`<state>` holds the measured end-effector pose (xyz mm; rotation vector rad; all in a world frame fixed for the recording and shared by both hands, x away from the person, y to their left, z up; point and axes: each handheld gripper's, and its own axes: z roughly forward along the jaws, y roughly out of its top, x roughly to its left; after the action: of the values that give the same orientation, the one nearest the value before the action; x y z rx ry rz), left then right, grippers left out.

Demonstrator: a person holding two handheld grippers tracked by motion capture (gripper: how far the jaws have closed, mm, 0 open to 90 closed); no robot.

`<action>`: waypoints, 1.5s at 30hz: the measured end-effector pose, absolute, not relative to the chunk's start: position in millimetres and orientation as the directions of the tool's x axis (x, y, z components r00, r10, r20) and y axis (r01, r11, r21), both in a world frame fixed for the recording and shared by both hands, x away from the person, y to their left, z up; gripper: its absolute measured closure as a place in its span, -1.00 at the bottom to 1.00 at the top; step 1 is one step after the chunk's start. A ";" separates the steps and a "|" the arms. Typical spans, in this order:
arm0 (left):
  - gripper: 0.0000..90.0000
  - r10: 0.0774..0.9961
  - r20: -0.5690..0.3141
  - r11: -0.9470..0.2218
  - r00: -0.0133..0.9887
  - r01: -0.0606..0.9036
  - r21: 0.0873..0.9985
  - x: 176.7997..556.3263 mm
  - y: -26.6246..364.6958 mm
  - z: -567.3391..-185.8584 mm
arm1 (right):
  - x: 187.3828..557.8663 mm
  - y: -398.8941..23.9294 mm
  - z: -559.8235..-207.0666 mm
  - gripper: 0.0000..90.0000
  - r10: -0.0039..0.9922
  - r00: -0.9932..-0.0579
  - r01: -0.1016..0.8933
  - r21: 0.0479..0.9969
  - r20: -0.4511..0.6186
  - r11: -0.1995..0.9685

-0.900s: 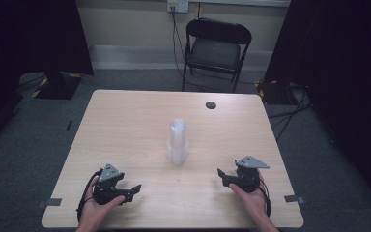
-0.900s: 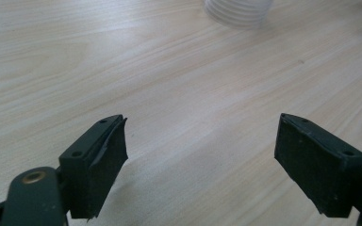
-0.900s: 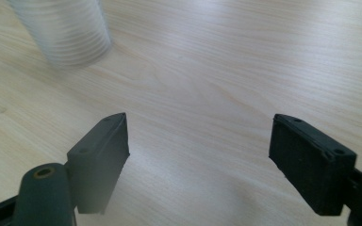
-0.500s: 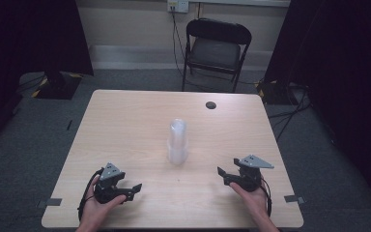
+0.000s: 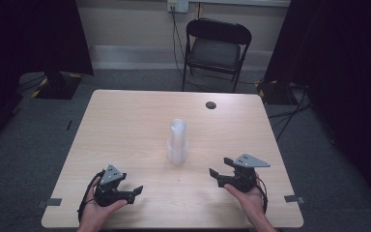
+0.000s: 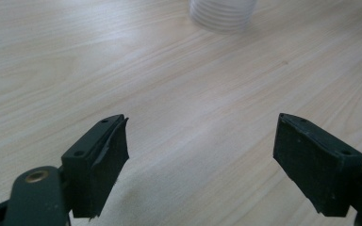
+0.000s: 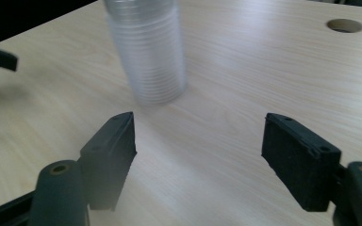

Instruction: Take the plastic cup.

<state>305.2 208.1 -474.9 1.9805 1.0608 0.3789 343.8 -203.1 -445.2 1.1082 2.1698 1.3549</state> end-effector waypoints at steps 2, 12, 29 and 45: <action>-0.60 0.793 -0.108 -0.295 0.600 0.533 0.793 306.1 207.7 -474.3 | 343.2 -199.9 -439.6 -0.41 0.746 -0.658 0.416 0.875 0.101 0.248; -0.60 0.792 -0.119 -0.282 0.599 0.532 0.799 306.3 208.9 -474.0 | 359.0 -177.9 -416.7 -0.35 0.701 -0.705 0.366 0.902 0.108 0.229; -0.63 0.776 -0.121 -0.281 0.619 0.512 0.812 305.2 208.4 -471.9 | 390.5 -133.8 -397.2 -0.48 0.635 -0.767 0.306 0.921 0.089 0.240; -0.65 0.776 -0.125 -0.279 0.618 0.514 0.811 305.7 209.2 -471.4 | 423.8 -100.2 -391.5 -0.50 0.615 -0.786 0.276 0.927 0.064 0.256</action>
<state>305.7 209.2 -471.4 1.9523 1.0201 0.3715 423.8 -100.2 -391.5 0.8200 2.2220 1.5409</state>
